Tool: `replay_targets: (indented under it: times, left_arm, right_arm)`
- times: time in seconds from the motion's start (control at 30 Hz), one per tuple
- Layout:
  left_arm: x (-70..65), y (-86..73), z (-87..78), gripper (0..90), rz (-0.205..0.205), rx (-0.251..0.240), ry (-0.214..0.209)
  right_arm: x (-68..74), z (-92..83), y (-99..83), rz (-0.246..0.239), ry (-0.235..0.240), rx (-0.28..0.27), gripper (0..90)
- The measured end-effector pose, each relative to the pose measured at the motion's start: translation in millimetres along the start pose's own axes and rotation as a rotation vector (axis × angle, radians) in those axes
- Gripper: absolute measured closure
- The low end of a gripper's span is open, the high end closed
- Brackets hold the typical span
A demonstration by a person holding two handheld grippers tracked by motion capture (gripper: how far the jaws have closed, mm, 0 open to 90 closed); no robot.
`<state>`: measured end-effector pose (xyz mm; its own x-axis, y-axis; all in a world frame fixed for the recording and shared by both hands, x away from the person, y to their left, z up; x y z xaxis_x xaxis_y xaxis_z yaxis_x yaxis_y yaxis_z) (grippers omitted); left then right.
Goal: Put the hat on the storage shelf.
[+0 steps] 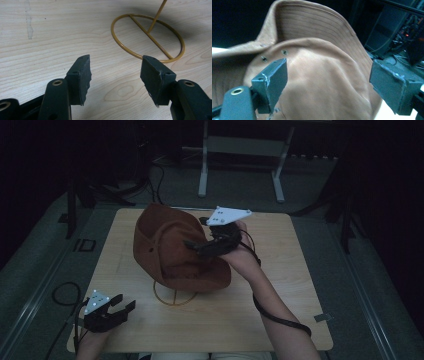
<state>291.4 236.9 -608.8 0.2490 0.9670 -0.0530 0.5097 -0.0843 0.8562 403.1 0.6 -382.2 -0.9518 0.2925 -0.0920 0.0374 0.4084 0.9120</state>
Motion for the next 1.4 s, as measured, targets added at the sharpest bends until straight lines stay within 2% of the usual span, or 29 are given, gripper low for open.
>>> replay_targets:
  times: [0.17,0.3,0.67,0.83,1.17,1.2,1.33,1.4]
  left_arm:
    - [-3.1,-0.7,0.8,42.2,0.013,0.002,-0.006]
    - [-5.2,-0.6,0.5,42.2,0.015,-0.003,-0.017]
    - [-6.5,-1.6,1.1,42.2,0.022,0.0,-0.019]
    - [-8.1,-1.9,1.6,42.2,0.024,-0.001,-0.026]
    - [-8.7,-3.0,1.6,42.1,0.038,-0.001,-0.023]
    - [-8.7,-4.3,2.5,41.8,0.051,0.009,-0.015]
    - [-10.3,-5.2,3.6,40.4,0.057,0.01,-0.029]
    - [-9.9,-5.3,4.0,38.5,0.065,0.012,-0.019]
  right_arm:
    - [-15.5,-14.5,-24.0,0.052,-0.025,0.035,15.3]
    - [-26.6,-27.3,-44.6,0.082,-0.046,0.038,15.3]
    - [-48.6,-56.9,-106.3,0.155,-0.111,0.085,15.2]
    - [-56.3,-67.7,-134.9,0.199,-0.132,0.083,15.2]
    - [-57.0,-76.5,-188.2,0.253,-0.137,0.129,15.3]
    - [-56.0,-76.5,-194.6,0.251,-0.137,0.14,15.3]
    - [-50.6,-76.7,-211.0,0.269,-0.123,0.146,15.2]
    - [-47.4,-77.2,-219.1,0.274,-0.121,0.151,15.2]
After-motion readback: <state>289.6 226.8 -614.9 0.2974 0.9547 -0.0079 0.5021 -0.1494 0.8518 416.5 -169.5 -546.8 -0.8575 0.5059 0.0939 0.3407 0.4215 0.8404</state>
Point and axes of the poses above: each handheld gripper's, and its own axes: z roughly forward along the jaws, y roughly out of its top, x roughly to its left, the point moved 9 cm from there along z, roughly forward along the jaws, and after that the axes turned 9 degrees about y, right-handed, at the moved point
